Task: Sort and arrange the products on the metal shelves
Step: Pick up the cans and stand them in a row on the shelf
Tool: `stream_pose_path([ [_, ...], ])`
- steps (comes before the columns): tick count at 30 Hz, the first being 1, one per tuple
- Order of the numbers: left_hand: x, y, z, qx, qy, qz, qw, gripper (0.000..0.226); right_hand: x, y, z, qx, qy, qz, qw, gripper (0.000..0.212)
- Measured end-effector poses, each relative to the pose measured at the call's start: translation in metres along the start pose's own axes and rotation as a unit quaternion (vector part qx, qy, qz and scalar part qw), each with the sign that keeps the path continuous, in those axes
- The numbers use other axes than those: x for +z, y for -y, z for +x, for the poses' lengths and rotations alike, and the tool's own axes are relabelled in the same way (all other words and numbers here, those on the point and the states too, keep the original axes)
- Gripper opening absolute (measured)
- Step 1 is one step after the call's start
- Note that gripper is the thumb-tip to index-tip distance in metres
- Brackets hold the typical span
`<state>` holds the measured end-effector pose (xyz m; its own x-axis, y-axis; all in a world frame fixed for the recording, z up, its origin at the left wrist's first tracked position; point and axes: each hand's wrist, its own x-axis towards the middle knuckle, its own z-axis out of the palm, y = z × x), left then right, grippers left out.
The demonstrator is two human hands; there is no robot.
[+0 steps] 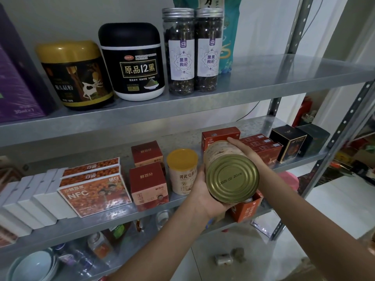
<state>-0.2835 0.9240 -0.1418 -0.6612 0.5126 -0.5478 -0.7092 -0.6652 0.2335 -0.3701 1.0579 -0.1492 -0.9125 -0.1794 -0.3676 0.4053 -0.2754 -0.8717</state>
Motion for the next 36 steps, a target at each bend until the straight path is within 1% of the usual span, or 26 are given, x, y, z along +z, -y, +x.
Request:
stream_pose_path([
  [3, -0.002, -0.003, -0.002, 0.002, 0.000, 0.060, 0.998, 0.072, 0.000, 0.008, -0.002, -0.013, -0.018, -0.023, 0.999, 0.040],
  [5, -0.003, -0.007, -0.004, 0.025, 0.003, 0.085, 0.996, 0.064, 0.000, 0.013, -0.002, -0.034, -0.027, -0.061, 0.997, 0.042],
  [6, -0.004, -0.011, -0.005, 0.039, -0.001, 0.093, 0.995, 0.060, 0.001, 0.015, -0.003, -0.050, -0.030, -0.085, 0.995, 0.040],
  [8, -0.005, -0.016, -0.005, 0.050, -0.007, 0.113, 0.992, 0.061, 0.005, 0.017, -0.004, -0.084, -0.038, -0.133, 0.987, 0.033],
  [10, -0.004, -0.016, -0.007, 0.044, 0.011, 0.127, 0.991, 0.060, 0.011, 0.018, -0.004, -0.113, -0.041, -0.174, 0.977, 0.031],
  [12, -0.005, -0.014, -0.007, 0.044, 0.026, 0.128, 0.990, 0.057, 0.014, 0.019, -0.004, -0.123, -0.044, -0.192, 0.973, 0.033],
  [15, -0.007, -0.011, -0.003, 0.053, 0.034, 0.113, 0.992, 0.057, 0.016, 0.019, -0.004, -0.127, -0.048, -0.174, 0.975, 0.028],
  [17, -0.008, -0.011, -0.003, 0.058, 0.038, 0.088, 0.994, 0.059, 0.016, 0.019, -0.004, -0.133, -0.049, -0.127, 0.982, 0.024],
  [19, -0.009, -0.012, -0.004, 0.052, 0.047, 0.055, 0.996, 0.064, 0.012, 0.015, -0.003, -0.131, -0.047, -0.070, 0.988, 0.028],
  [20, -0.010, -0.013, -0.005, 0.051, 0.051, 0.045, 0.996, 0.066, 0.009, 0.012, -0.002, -0.120, -0.036, -0.046, 0.991, 0.036],
  [22, -0.010, -0.014, -0.006, 0.048, 0.059, 0.028, 0.997, 0.068, 0.001, 0.001, -0.001, -0.088, 0.017, -0.036, 0.995, 0.055],
  [24, -0.011, -0.014, -0.006, 0.039, 0.071, 0.011, 0.997, 0.068, -0.003, -0.009, 0.000, -0.068, 0.077, -0.028, 0.994, 0.058],
  [26, -0.012, -0.012, -0.004, 0.033, 0.072, 0.004, 0.997, 0.067, -0.006, -0.012, 0.000, -0.062, 0.099, -0.005, 0.993, 0.054],
  [29, -0.016, -0.010, -0.002, 0.037, 0.070, 0.011, 0.997, 0.068, -0.006, -0.010, 0.001, -0.055, 0.075, -0.022, 0.995, 0.053],
  [33, -0.019, -0.014, 0.000, 0.052, 0.050, 0.054, 0.996, 0.067, -0.004, 0.000, 0.000, -0.066, 0.048, -0.044, 0.996, 0.060],
  [35, -0.019, -0.020, 0.002, 0.078, 0.037, 0.074, 0.993, 0.062, -0.004, 0.009, -0.002, -0.088, 0.052, -0.088, 0.991, 0.061],
  [36, -0.020, -0.024, 0.002, 0.086, 0.039, 0.079, 0.992, 0.062, -0.003, 0.013, -0.004, -0.103, 0.059, -0.132, 0.984, 0.058],
])
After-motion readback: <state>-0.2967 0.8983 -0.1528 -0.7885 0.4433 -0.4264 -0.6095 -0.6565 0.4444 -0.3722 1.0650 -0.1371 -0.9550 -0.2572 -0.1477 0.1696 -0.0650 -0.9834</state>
